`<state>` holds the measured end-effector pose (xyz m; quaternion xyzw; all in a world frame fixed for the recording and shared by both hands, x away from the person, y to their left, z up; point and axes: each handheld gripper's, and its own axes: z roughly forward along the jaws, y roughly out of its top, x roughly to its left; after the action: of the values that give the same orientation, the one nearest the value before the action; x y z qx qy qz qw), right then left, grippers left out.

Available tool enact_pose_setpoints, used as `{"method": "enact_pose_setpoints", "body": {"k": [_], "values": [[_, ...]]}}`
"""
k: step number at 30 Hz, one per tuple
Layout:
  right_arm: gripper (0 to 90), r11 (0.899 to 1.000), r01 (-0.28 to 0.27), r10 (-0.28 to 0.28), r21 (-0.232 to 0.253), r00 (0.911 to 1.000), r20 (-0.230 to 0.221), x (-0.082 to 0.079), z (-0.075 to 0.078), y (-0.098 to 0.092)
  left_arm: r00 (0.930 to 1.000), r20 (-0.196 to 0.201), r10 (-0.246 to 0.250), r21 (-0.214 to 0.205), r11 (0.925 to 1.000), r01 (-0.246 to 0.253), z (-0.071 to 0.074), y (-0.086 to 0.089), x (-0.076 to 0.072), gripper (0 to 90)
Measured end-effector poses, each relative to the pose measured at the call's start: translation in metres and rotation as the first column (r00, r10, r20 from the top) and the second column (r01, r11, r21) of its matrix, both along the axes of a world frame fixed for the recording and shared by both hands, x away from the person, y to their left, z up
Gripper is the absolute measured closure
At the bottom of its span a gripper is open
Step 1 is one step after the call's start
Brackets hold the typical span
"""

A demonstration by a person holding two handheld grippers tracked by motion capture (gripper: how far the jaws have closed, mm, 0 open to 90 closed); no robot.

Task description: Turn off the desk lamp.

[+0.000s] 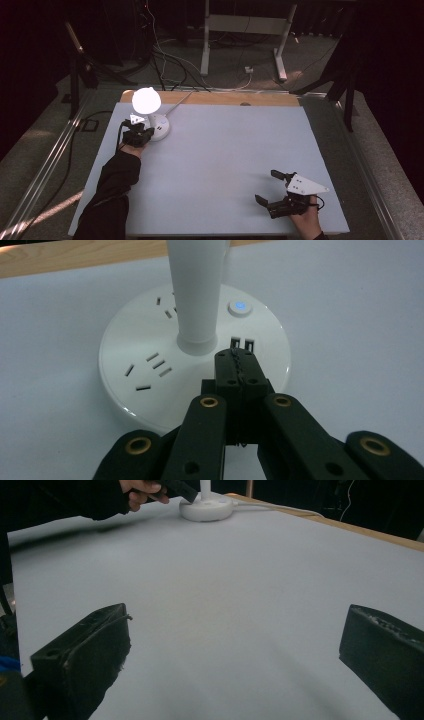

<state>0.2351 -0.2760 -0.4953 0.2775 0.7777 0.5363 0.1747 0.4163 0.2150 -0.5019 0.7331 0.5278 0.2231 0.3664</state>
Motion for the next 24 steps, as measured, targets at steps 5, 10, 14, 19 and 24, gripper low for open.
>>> {"method": "enact_pose_setpoints", "body": {"k": [5, 10, 14, 19, 24], "values": [[0.0, 1.0, 0.001, -0.001, 0.001, 1.0, -0.004, 0.0004, -0.0004, 0.0, 1.0, 0.003, 0.006, -0.01, 0.9999, -0.006, 0.0037, 0.0012, 0.0011, 90.0], [0.0, 1.0, 0.0, 0.0, -0.001, 1.0, -0.001, 0.0003, -0.0002, 0.0, 1.0, -0.003, 0.006, -0.008, 0.9999, -0.006, 0.003, 0.0016, 0.0017, 90.0], [0.0, 1.0, 0.0, 0.0, 0.001, 1.0, -0.002, 0.0003, 0.0, -0.0002, 1.0, -0.009, 0.001, -0.013, 0.9999, -0.001, 0.0003, 0.0014, 0.0018, 90.0], [0.0, 1.0, 0.001, -0.001, -0.001, 1.0, -0.003, 0.0001, -0.0002, -0.0001, 0.9999, -0.013, -0.001, -0.002, 1.0, 0.0, -0.0018, 0.0003, 0.0022, 90.0], [0.0, 1.0, -0.001, 0.001, -0.002, 1.0, -0.003, 0.0001, -0.0003, 0.0003, 0.9997, -0.022, -0.008, 0.009, 0.9999, 0.008, -0.0011, -0.0003, 0.003, 90.0]]}}
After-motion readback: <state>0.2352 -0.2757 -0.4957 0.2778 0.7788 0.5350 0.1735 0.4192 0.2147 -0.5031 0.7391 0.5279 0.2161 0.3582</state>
